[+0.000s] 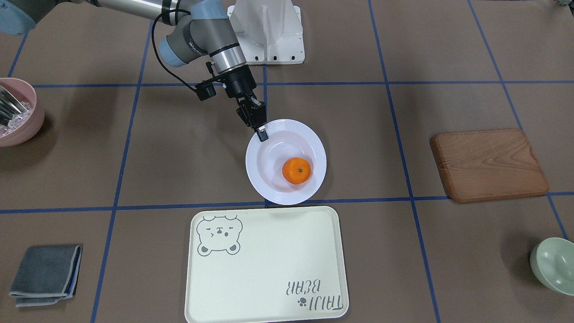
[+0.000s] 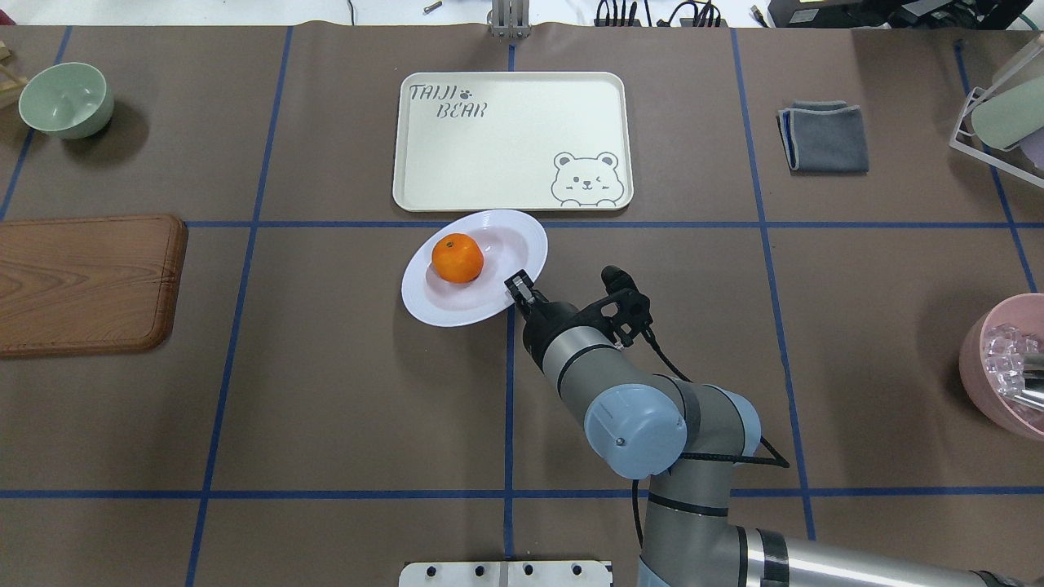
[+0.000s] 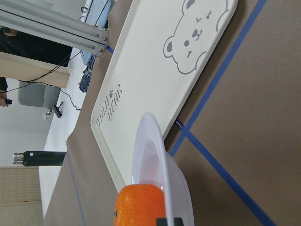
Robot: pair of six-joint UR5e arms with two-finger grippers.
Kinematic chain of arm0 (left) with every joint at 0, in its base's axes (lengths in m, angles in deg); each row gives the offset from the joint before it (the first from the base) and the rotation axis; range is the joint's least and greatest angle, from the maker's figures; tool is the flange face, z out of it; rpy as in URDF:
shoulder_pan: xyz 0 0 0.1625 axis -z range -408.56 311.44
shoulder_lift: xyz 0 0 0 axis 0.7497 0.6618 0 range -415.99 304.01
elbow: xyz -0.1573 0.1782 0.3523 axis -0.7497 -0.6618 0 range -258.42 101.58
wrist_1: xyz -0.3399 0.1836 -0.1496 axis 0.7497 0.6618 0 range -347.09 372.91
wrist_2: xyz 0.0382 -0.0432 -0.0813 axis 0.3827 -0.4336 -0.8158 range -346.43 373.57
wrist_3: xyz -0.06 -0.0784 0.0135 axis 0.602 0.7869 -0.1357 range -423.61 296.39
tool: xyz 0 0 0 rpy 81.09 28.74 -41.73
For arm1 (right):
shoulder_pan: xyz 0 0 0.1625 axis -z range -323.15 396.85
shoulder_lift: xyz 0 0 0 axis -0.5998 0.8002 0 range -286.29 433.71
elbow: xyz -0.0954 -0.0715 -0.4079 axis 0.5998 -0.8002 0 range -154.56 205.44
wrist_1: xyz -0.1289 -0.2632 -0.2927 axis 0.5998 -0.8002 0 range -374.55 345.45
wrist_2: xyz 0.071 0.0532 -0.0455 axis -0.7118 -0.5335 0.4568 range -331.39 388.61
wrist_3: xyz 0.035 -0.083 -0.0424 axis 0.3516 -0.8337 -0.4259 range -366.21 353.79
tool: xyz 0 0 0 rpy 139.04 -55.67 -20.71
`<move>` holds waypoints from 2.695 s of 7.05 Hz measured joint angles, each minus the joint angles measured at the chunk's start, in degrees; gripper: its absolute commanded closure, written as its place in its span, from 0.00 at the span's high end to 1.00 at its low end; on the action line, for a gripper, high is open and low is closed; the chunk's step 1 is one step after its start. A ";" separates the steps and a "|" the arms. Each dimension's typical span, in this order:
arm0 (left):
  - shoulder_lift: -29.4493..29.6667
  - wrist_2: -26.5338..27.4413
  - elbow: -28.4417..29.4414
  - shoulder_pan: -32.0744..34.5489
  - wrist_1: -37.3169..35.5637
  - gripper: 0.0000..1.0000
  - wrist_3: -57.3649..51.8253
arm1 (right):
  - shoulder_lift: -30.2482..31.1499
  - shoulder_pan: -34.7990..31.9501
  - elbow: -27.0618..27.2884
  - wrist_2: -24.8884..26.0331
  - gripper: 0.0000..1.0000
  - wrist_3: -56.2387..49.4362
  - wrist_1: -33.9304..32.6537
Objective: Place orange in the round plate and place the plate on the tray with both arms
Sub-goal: 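Lift the plate with the right gripper and carry it onto the bear tray, then release the plate rim and raise the right gripper away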
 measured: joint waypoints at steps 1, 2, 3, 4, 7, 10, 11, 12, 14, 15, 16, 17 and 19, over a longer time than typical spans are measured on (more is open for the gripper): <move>-0.04 0.00 -0.11 0.00 0.00 0.99 0.04 | -0.06 -0.43 -0.13 1.01 0.00 0.32 2.06; -0.06 0.00 -0.18 0.00 0.00 0.99 0.09 | -0.21 -1.35 -0.52 2.24 0.00 1.76 3.24; -0.09 0.00 -0.19 0.00 0.00 0.99 0.18 | -0.69 -3.10 -1.60 3.01 0.00 3.90 3.67; -0.43 -0.04 -0.34 0.00 0.00 0.99 0.64 | -2.11 -5.59 -4.21 3.12 0.00 5.44 3.71; -1.54 -0.33 -2.79 0.00 0.00 0.99 4.58 | -11.95 -13.94 -19.88 0.50 0.00 11.38 2.50; -1.46 -0.37 -3.20 -0.13 0.02 0.99 5.03 | -21.11 -16.34 -34.33 0.10 0.05 15.97 0.00; -1.37 -0.37 -3.24 -0.16 0.01 0.99 5.14 | -22.99 -16.20 -37.47 -0.01 0.19 16.32 -0.18; -1.33 -0.41 -3.27 -0.17 0.00 0.99 5.21 | -23.57 -15.62 -38.64 -0.13 0.42 16.22 -0.29; -1.31 -0.44 -3.30 -0.18 0.00 0.99 5.26 | -22.08 -13.61 -36.55 -0.18 1.00 13.59 -0.40; -1.30 -0.44 -3.36 -0.18 0.00 0.99 5.26 | -19.44 -12.83 -32.89 -0.21 1.00 10.75 -0.39; -1.31 -0.44 -3.42 -0.18 0.00 0.99 5.26 | -17.08 -12.62 -29.44 -0.93 1.00 7.10 -0.36; -1.39 -0.44 -3.45 -0.18 0.00 0.99 5.26 | -15.92 -13.17 -27.23 -3.29 1.00 2.20 -0.43; -1.55 -0.38 -3.37 -0.17 0.00 0.99 5.26 | -15.55 -18.98 -21.62 -17.66 1.00 -15.63 -11.00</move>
